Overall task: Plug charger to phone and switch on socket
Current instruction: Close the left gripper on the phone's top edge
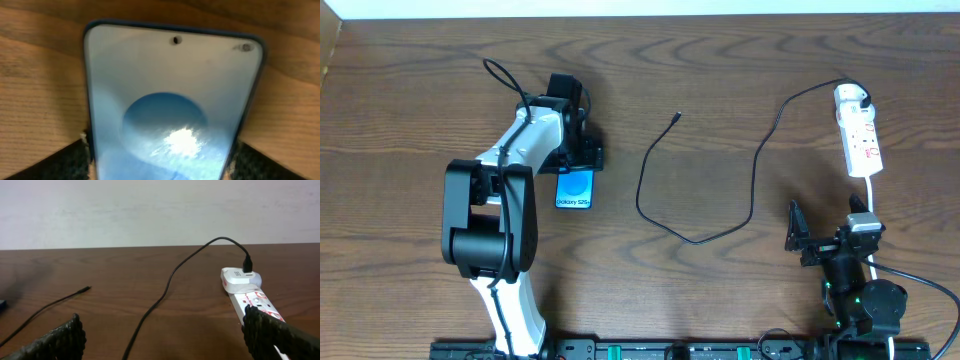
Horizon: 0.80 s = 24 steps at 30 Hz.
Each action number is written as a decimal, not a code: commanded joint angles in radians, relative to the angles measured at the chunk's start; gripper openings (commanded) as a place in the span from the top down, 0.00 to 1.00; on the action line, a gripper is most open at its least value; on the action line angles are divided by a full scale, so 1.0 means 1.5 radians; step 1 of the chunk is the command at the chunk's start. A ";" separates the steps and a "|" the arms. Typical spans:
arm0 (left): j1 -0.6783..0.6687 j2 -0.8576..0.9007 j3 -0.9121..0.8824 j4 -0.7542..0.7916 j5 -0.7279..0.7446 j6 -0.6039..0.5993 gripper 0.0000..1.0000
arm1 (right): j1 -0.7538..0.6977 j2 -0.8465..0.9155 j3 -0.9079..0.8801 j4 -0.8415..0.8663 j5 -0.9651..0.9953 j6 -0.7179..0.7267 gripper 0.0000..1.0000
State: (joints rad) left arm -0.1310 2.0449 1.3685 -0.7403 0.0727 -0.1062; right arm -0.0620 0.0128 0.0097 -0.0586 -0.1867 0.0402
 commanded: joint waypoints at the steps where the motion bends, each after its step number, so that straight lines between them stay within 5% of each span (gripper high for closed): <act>1: 0.003 0.043 -0.017 -0.009 0.013 -0.003 0.20 | 0.003 -0.001 -0.003 0.000 0.000 0.002 0.01; 17: 0.003 0.043 -0.017 -0.040 0.013 -0.002 0.19 | 0.003 -0.001 -0.003 0.000 0.000 0.002 0.01; 20: 0.004 0.043 -0.017 -0.049 0.013 -0.002 0.03 | 0.003 -0.001 -0.003 0.000 0.000 0.002 0.01; 24: 0.004 0.043 -0.017 -0.057 0.013 -0.002 0.02 | 0.003 -0.001 -0.003 0.000 0.000 0.002 0.01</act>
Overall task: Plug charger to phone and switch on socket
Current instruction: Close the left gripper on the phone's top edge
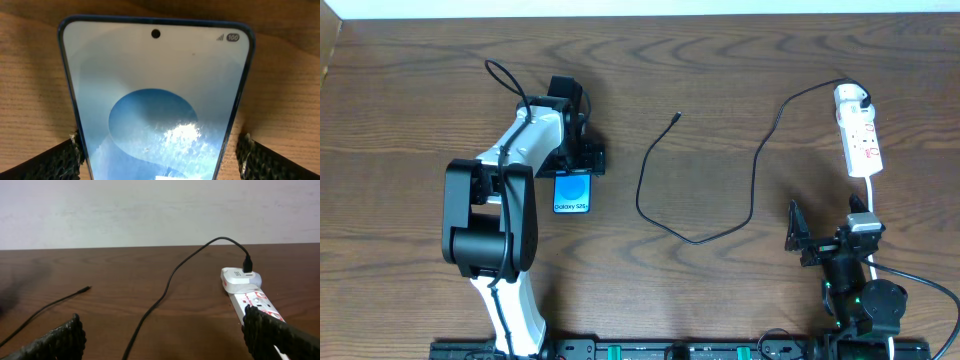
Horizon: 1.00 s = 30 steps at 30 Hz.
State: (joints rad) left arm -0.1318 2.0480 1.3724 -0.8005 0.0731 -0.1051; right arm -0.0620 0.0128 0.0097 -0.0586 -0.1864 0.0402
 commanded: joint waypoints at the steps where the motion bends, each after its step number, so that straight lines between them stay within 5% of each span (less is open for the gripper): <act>1: 0.004 0.041 -0.020 -0.019 0.013 -0.003 0.02 | 0.003 -0.001 -0.003 0.000 0.000 0.002 0.01; 14: 0.004 0.041 -0.020 -0.017 0.013 -0.001 0.02 | 0.003 -0.001 -0.003 0.000 0.000 0.002 0.01; 21: 0.004 0.041 -0.020 -0.017 0.013 -0.001 0.20 | 0.003 -0.001 -0.003 0.000 0.000 0.002 0.01; 30: 0.004 0.041 -0.017 -0.013 0.012 -0.001 0.22 | 0.003 -0.001 -0.003 0.000 0.000 0.002 0.01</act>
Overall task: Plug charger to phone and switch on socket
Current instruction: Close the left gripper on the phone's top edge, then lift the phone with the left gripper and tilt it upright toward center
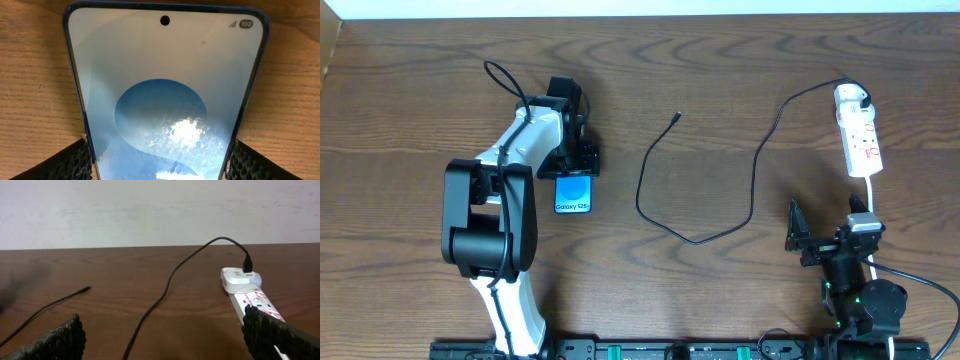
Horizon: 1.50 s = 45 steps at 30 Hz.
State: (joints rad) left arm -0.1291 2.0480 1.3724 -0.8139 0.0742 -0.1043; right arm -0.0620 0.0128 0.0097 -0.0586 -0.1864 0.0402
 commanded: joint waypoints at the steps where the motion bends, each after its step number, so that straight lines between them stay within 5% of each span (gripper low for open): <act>1: 0.002 0.041 -0.016 -0.005 0.012 -0.001 0.23 | 0.003 -0.001 -0.003 0.000 0.000 0.002 0.01; 30: 0.002 -0.096 0.013 -0.030 0.018 -0.022 0.26 | 0.003 -0.001 -0.003 0.000 0.000 0.002 0.01; 45: 0.002 -0.102 0.013 -0.043 0.237 -0.087 0.26 | 0.003 -0.001 -0.003 0.000 0.000 0.002 0.01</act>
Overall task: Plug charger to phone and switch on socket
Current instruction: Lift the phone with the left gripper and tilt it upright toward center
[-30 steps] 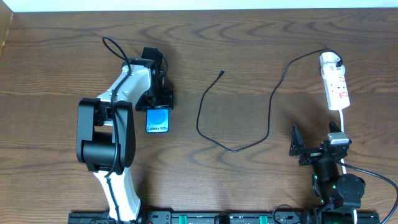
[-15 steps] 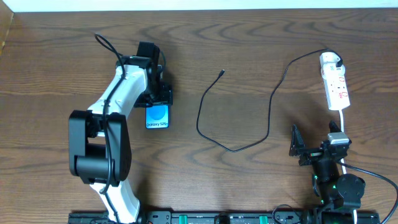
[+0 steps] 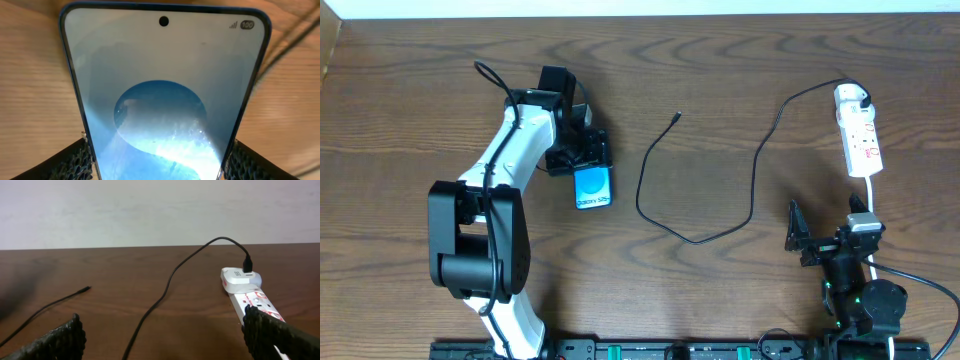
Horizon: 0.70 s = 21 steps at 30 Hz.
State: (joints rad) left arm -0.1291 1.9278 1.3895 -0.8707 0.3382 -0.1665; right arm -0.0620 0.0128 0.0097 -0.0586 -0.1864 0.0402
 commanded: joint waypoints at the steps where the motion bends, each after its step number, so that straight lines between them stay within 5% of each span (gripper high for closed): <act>1: 0.002 -0.022 0.002 -0.005 0.071 -0.056 0.26 | 0.003 -0.001 -0.003 0.000 0.000 0.002 0.01; 13: 0.002 -0.022 0.002 -0.005 0.206 -0.187 0.26 | 0.003 -0.001 -0.003 0.000 0.000 0.002 0.01; 21: 0.002 -0.022 0.002 -0.005 0.341 -0.195 0.26 | 0.003 -0.001 -0.003 0.000 0.000 0.002 0.01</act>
State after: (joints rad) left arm -0.1291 1.9278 1.3895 -0.8742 0.7013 -0.4423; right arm -0.0620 0.0128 0.0097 -0.0586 -0.1867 0.0402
